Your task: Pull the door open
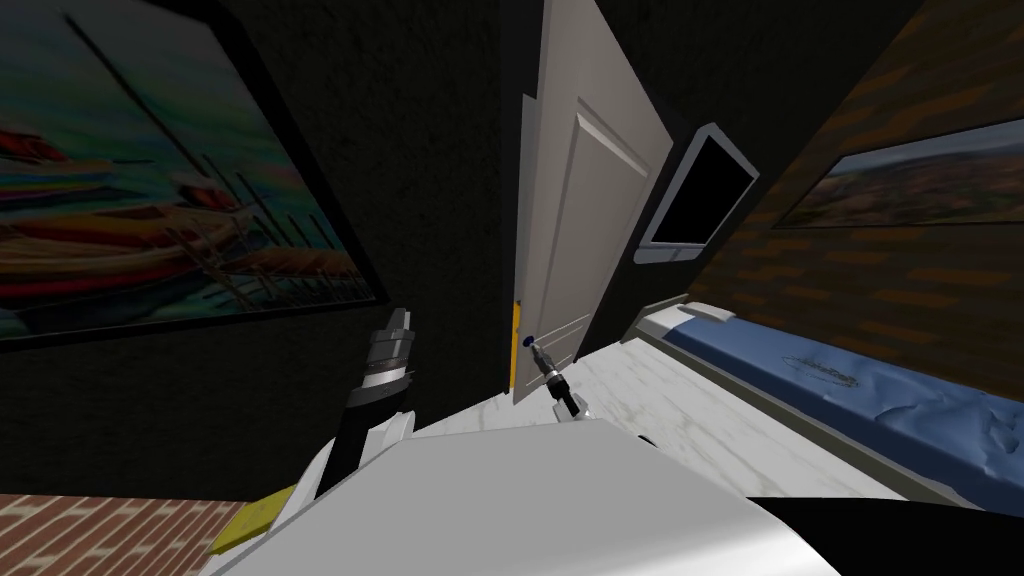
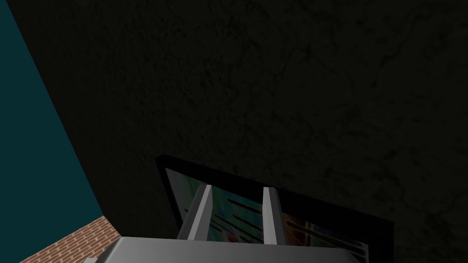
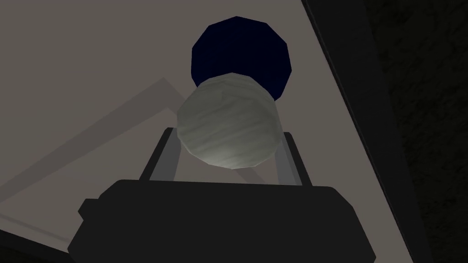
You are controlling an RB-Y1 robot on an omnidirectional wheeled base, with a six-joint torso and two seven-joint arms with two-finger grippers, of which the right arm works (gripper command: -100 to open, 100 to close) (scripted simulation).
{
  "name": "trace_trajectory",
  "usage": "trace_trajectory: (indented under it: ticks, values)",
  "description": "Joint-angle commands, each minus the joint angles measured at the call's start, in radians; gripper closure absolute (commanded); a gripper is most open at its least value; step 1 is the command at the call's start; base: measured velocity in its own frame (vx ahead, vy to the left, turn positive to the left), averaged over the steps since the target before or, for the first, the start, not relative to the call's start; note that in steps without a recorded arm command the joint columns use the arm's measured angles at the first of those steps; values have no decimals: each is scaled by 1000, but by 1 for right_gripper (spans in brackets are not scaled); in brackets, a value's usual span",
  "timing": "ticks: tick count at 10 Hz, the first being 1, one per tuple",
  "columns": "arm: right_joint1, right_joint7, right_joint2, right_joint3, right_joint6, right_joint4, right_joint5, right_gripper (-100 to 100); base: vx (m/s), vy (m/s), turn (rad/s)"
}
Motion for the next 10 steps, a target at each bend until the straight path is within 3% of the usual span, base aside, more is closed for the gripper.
trace_trajectory:
  ticks: [1, 5, 10]
  values:
    - [10, -30, 6, 9, 8, -5, -4, 100, -24, -15, 42]
    - [21, -147, -6, 16, 12, -15, -52, 100, -33, -18, 97]
    - [28, -235, -16, 22, 15, -23, -87, 100, -27, -16, 71]
